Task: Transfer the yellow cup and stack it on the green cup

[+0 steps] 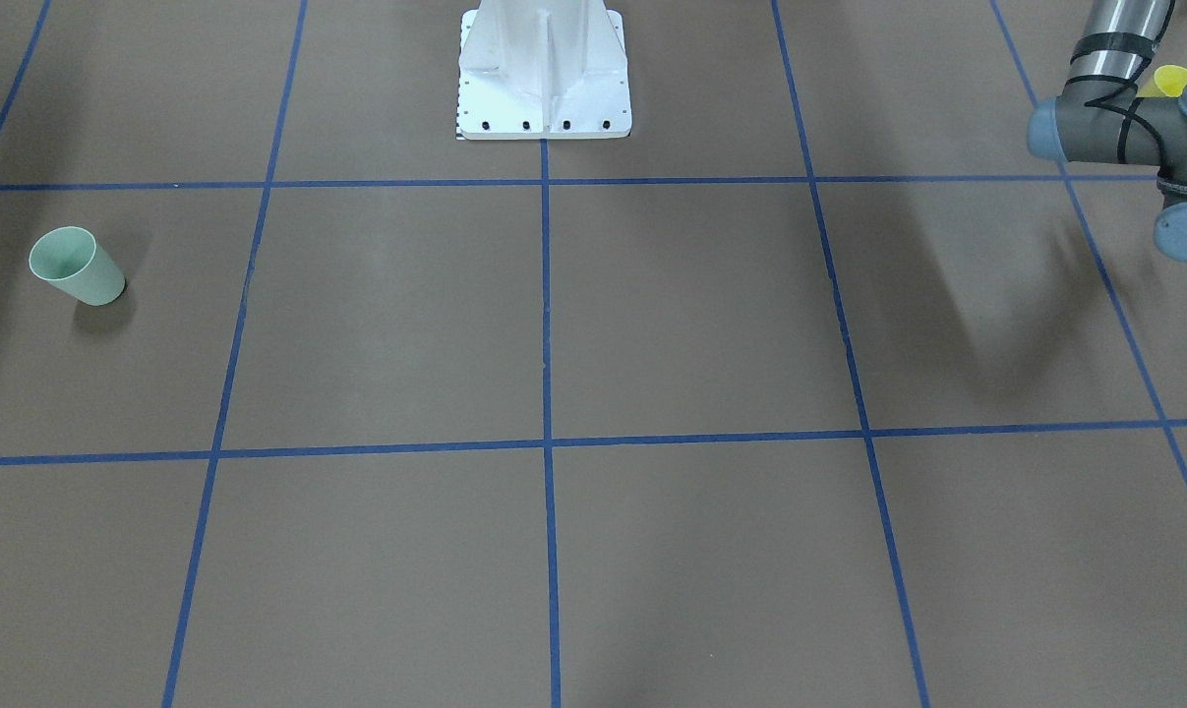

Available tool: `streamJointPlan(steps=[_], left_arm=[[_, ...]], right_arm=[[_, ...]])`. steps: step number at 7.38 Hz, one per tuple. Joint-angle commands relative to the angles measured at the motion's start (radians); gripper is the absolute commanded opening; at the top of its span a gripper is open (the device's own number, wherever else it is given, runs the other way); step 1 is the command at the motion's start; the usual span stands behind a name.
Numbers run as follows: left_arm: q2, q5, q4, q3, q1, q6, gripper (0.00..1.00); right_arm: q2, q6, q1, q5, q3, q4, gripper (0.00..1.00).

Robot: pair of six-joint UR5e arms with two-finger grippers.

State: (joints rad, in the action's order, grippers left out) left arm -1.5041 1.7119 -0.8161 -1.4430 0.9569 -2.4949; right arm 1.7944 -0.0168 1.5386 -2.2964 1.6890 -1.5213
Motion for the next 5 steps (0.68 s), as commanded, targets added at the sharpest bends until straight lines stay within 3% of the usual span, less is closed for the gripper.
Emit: streamJointPlan(steps=[1,3,5], left_arm=[[-0.007,0.127,0.030,0.081,-0.050,-0.091,1.00],[-0.007,0.233,0.041,0.093,-0.110,-0.131,1.00],[-0.007,0.258,0.028,0.087,-0.119,-0.125,1.00]], right_arm=[[-0.003,0.000,-0.002,0.000,0.001,0.000,1.00],[-0.004,0.000,-0.002,0.002,0.001,0.001,1.00],[-0.004,0.000,-0.002,0.002,0.001,0.001,1.00]])
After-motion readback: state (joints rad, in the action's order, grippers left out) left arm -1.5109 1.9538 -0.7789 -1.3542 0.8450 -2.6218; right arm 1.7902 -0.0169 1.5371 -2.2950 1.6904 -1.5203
